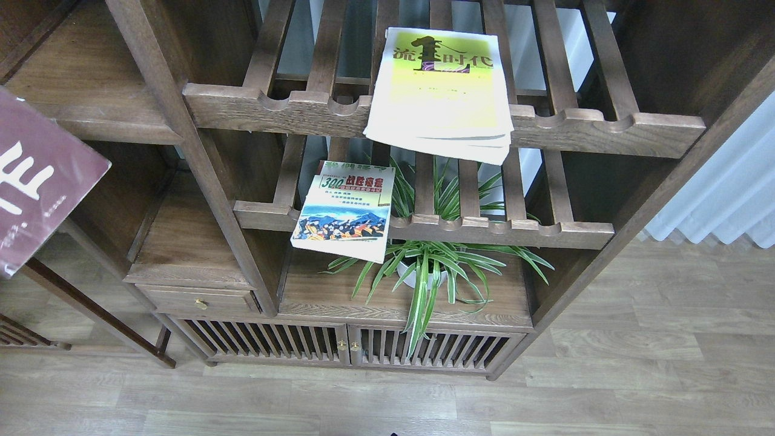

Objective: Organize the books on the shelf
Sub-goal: 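Carry the maroon book with the left gripper toward the shelf compartment beside the unit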

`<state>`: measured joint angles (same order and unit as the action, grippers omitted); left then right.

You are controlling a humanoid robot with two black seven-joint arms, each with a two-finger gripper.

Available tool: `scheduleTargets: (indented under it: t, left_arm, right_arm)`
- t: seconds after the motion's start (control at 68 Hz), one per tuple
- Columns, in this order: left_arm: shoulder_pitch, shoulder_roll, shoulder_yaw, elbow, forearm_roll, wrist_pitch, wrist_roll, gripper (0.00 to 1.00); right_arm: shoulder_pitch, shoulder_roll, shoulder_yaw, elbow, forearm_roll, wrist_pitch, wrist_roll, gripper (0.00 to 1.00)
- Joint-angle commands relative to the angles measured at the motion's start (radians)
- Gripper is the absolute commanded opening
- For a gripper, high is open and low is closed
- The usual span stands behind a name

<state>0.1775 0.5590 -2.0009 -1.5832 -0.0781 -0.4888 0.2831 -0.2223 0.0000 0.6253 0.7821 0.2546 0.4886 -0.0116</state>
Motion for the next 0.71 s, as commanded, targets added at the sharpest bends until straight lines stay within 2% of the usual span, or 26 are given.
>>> scheduleTargets:
  t: [0.0, 0.088, 0.221, 0.338, 0.456, 0.544, 0.691]
  left_arm:
    - [-0.078, 0.002, -0.015, 0.008, 0.132, 0.000, 0.007, 0.07]
    - [-0.119, 0.009, -0.044, 0.008, 0.189, 0.000, 0.013, 0.07]
    - [-0.173, 0.028, -0.081, 0.014, 0.261, 0.000, 0.062, 0.07]
    - [-0.230, 0.042, -0.078, 0.015, 0.297, 0.000, 0.073, 0.07]
    - [-0.296, 0.058, -0.032, 0.020, 0.327, 0.000, 0.071, 0.08]
    - [-0.392, 0.076, 0.054, 0.023, 0.336, 0.000, 0.073, 0.08]
    - [-0.536, 0.099, 0.106, 0.077, 0.391, 0.000, 0.074, 0.08]
  right_arm:
    - [-0.002, 0.000, -0.001, 0.000, 0.000, 0.000, 0.008, 1.00]
    - [-0.003, 0.000, -0.001, 0.000, 0.000, 0.000, 0.009, 1.00]
    - [-0.006, 0.000, -0.001, 0.000, 0.000, 0.000, 0.010, 1.00]
    - [-0.006, 0.000, -0.003, 0.000, 0.000, 0.000, 0.010, 1.00]
    - [-0.006, 0.000, -0.007, -0.001, 0.000, 0.000, 0.012, 1.00]
    - [-0.006, 0.000, -0.013, -0.001, 0.000, 0.000, 0.013, 1.00]
    - [-0.006, 0.000, -0.012, 0.000, 0.000, 0.000, 0.013, 1.00]
